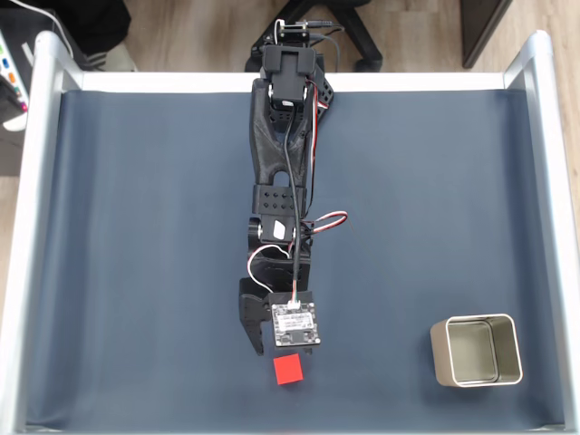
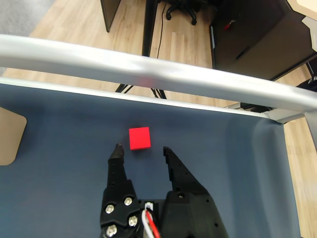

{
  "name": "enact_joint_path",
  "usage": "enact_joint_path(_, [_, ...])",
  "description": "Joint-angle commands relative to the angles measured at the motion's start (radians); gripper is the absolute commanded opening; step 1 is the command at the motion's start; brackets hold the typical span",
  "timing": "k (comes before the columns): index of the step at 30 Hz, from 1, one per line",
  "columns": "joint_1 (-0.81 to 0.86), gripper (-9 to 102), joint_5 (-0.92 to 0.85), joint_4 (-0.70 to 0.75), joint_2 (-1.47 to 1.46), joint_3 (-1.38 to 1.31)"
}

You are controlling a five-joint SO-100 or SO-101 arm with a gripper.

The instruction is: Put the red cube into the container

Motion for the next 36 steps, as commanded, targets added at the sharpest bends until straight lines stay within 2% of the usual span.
enact_joint_path(1, [-0.009, 28, -0.018, -0.023, 0.0, -0.044])
enact_joint_path(14, [-0.009, 30, -0.106, -0.138, -0.117, -0.052])
enact_joint_path(36, [-0.032, 30, -0.095, -0.181, -0.285, -0.183])
